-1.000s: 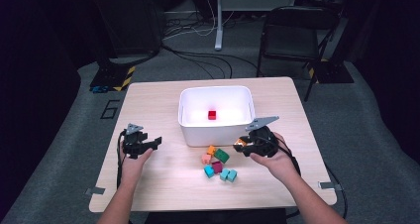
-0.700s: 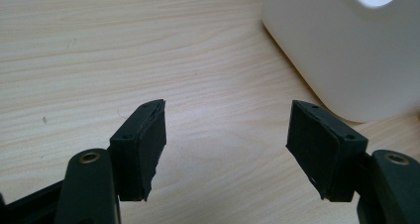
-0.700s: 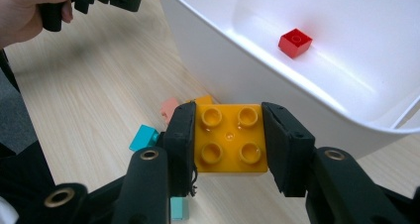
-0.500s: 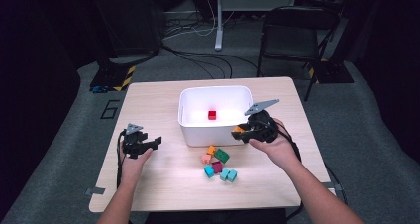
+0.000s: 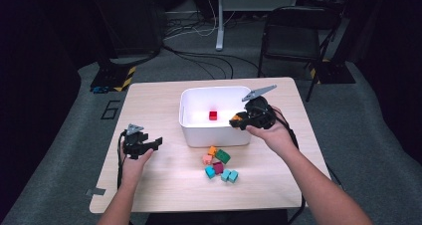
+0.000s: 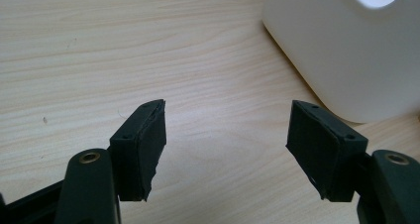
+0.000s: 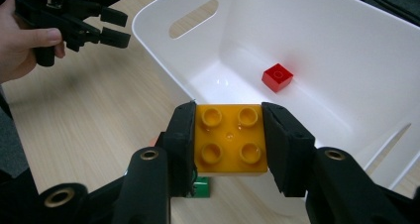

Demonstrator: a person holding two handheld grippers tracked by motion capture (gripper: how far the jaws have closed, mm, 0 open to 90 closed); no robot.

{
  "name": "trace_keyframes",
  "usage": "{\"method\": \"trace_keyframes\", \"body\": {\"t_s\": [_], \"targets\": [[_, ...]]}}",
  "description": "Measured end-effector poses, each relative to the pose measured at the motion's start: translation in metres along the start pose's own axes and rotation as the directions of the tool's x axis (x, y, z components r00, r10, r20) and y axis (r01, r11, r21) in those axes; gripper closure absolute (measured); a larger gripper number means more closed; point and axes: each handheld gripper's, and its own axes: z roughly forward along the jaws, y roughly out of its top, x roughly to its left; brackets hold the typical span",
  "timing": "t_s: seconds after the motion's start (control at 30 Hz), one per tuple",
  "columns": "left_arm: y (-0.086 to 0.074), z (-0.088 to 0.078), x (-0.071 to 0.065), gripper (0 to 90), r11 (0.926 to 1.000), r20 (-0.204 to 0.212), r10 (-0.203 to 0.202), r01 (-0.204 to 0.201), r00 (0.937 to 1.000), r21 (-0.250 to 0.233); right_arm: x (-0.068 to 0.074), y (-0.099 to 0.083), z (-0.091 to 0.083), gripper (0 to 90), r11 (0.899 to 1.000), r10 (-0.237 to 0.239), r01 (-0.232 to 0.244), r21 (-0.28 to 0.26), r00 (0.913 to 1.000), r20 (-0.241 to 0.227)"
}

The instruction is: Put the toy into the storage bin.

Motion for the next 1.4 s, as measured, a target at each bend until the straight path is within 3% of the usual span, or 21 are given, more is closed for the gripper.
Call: {"method": "trace_keyframes", "body": {"t_s": [0.37, 0.9, 1.13, 1.4], "targets": [[0.0, 0.0, 0.0, 31.0, 1.0, 0.001, 0.0, 0.0, 1.0, -0.001, -0.013, 0.023, 0.017, 58.3, 1.0, 0.016, -0.015, -0.003, 0.9993, 0.033], [0.0, 0.0, 0.001, 31.0, 0.9999, 0.003, -0.005, 0.005, 1.0, -0.009, -0.024, 0.053, 0.057, 58.3, 1.0, 0.015, -0.015, -0.002, 0.9978, 0.065], [0.0, 0.0, 0.001, 31.0, 1.0, 0.005, -0.004, 0.004, 1.0, -0.004, -0.028, 0.06, 0.072, 58.3, 1.0, 0.015, -0.016, 0.003, 0.9971, 0.075], [0.0, 0.001, 0.001, 31.1, 1.0, 0.006, -0.005, 0.005, 1.0, -0.001, -0.035, 0.062, 0.087, 58.3, 0.999, 0.049, -0.051, 0.018, 0.995, 0.088]]}}
